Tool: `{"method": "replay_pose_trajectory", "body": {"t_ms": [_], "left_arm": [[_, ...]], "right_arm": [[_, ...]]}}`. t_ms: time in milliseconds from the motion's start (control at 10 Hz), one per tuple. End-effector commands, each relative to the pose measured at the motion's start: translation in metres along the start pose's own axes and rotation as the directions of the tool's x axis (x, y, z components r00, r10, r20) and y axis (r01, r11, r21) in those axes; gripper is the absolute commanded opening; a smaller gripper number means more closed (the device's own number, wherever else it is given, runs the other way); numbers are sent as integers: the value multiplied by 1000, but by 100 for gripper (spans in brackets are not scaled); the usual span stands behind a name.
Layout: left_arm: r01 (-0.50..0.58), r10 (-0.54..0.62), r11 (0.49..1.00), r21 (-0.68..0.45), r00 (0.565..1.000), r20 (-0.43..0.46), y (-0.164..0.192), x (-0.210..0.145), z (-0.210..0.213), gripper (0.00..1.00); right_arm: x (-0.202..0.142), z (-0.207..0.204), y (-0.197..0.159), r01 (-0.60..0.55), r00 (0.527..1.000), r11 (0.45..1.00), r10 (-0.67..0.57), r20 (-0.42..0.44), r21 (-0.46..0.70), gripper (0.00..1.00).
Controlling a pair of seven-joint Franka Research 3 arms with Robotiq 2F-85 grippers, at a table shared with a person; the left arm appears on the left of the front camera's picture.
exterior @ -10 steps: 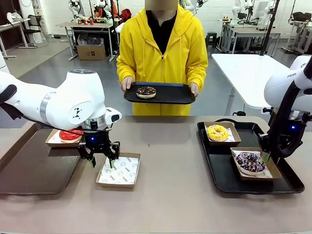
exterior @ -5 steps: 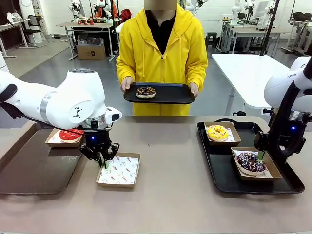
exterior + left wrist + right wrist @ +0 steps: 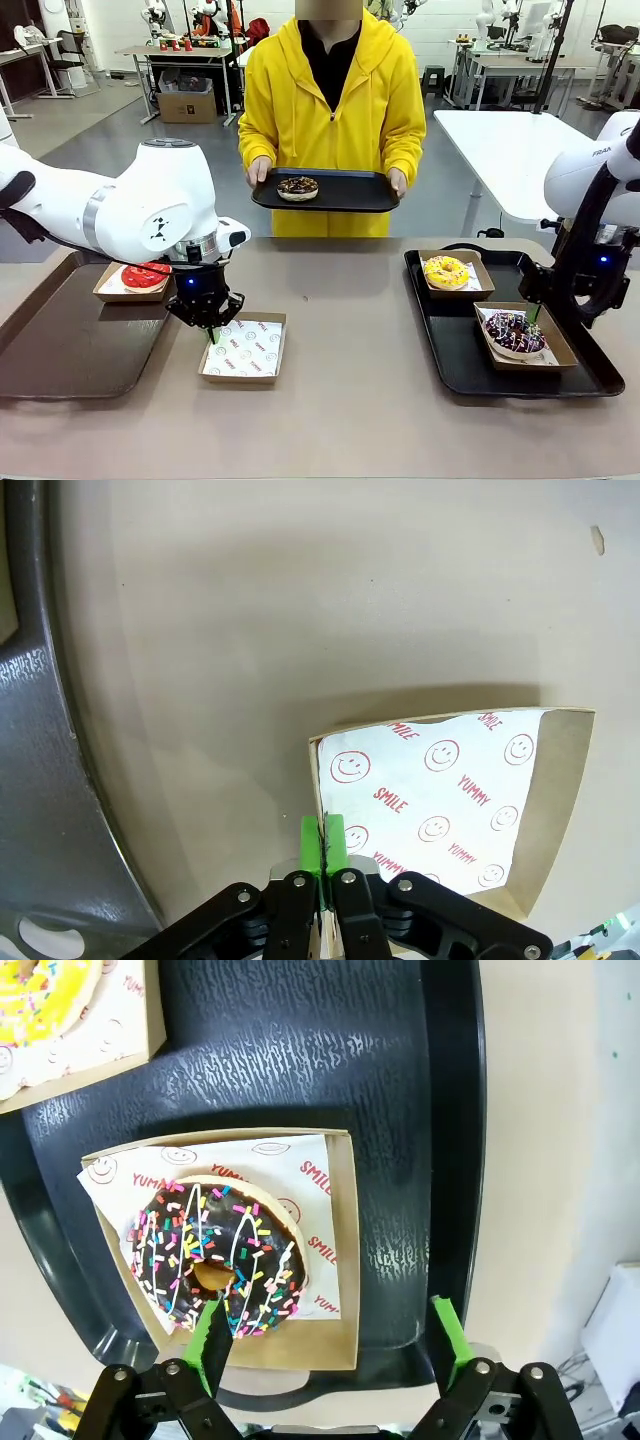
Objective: Individually package the donuts and arrange them on the tray.
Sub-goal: Place the picked Paper togo box on the Handle tray while simultaneously picking up another Paper togo box from the table with the other hand.
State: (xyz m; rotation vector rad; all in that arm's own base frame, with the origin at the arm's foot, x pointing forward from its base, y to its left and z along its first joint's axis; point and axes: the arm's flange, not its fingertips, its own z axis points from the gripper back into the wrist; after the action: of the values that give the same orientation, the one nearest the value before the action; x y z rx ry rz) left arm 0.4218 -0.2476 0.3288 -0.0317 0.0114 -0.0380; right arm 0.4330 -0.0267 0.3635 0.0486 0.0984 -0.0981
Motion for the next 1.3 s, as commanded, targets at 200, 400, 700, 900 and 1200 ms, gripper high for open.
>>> {"method": "replay_pose_trajectory", "body": {"t_ms": [200, 400, 700, 900, 1200], "left_arm": [[-51, 51, 999, -19, 999, 15, 1, 6, 57, 0], [-14, 15, 998, -63, 1000, 10, 5, 26, 106, 0], [22, -19, 997, -70, 999, 35, -2, 60, 167, 0], [29, -26, 995, -91, 999, 40, -6, 82, 185, 0], [22, -20, 998, -65, 999, 32, -12, 105, 189, 0]], "right_arm": [[-32, 58, -30, -75, 992, 902, 113, -65, 426, 100], [-52, 95, -81, -72, 994, 777, 108, -20, 625, 100], [-67, 110, -160, -79, 996, 547, 84, 39, 833, 100], [-61, 99, -202, -90, 996, 419, 17, 91, 903, 100], [-56, 71, -232, -121, 990, 354, -25, 139, 927, 100]]}}
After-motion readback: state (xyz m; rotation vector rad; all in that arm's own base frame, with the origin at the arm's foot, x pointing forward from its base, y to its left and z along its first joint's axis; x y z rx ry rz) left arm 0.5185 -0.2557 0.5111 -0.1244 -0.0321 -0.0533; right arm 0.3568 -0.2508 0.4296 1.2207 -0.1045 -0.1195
